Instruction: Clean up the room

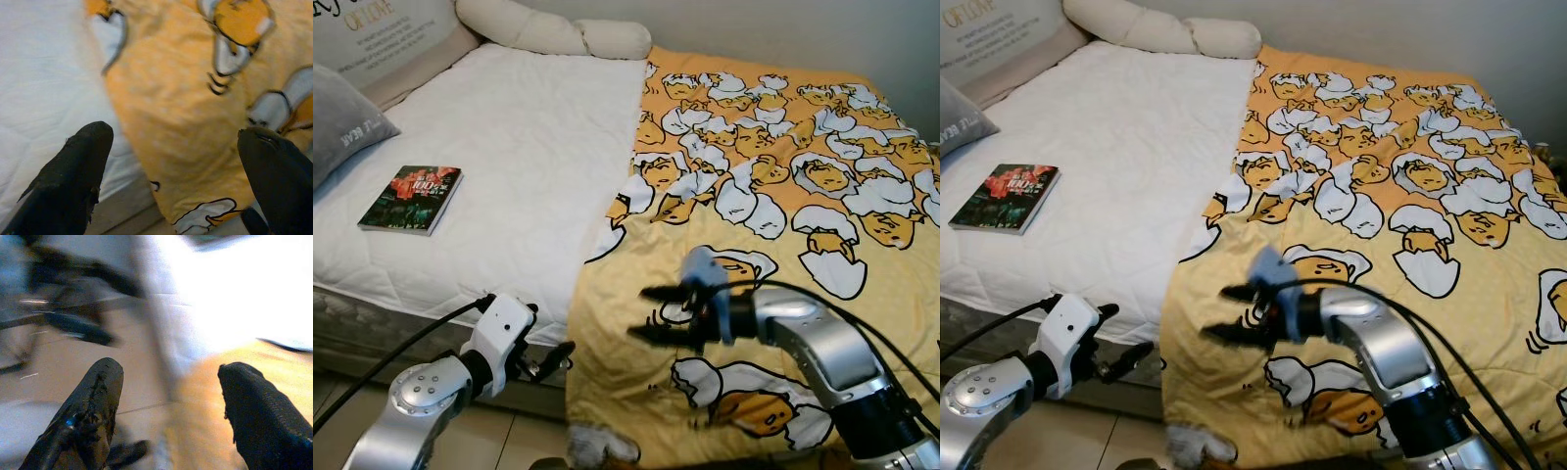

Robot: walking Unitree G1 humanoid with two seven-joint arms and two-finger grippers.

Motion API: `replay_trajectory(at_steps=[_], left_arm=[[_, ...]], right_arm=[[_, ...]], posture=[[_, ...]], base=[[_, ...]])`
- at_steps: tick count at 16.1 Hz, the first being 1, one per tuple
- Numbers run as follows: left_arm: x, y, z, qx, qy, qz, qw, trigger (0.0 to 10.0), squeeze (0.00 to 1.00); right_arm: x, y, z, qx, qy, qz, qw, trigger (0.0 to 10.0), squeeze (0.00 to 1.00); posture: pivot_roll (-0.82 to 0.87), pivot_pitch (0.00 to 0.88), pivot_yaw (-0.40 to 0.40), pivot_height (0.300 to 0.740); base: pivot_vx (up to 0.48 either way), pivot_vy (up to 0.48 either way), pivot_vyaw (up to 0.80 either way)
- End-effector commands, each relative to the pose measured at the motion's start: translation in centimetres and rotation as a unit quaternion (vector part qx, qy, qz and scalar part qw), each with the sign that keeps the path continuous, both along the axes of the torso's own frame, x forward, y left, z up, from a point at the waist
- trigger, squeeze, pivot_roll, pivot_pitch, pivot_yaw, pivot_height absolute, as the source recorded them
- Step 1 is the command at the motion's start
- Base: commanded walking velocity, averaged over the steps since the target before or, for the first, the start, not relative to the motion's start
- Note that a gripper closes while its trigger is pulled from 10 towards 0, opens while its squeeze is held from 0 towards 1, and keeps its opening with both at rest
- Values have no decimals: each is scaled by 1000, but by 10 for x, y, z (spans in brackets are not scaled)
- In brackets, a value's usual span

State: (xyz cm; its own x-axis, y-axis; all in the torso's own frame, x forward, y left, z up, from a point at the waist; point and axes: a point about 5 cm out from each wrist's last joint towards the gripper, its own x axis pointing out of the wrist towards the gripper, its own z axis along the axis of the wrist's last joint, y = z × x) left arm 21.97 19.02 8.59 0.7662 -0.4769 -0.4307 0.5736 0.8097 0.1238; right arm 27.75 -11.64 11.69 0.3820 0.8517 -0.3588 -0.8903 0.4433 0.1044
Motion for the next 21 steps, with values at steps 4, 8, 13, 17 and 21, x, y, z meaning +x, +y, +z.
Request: replay_trajectory(at_steps=[4,8,13,17,21], left_arm=[[21,4,14,-21,-67,98,993,10000,82],[28,7,18,-22,-88,136,987,10000,78],[36,-1,20,-27,-90,135,986,10000,75],[44,-3,19,-28,-88,131,987,10000,82],[56,1,26,-20,-100,129,986,10000,82]], right_arm=[[20,-40,-31,-33,-20,-312,949,10000,0],[14,-39,-43,14,-26,-443,896,10000,0],[9,-43,-45,31,-38,-500,865,10000,0],[9,-40,-41,46,-44,-507,859,10000,0],[16,-36,-41,54,-37,-511,857,10000,0]], posture=[[161,0,-76,740],[169,0,-71,740],[113,0,-25,740],[93,0,-23,740],[120,0,-39,740]], base=[[0,0,0],[0,275,0],[0,371,0],[0,371,0],[0,373,-586]])
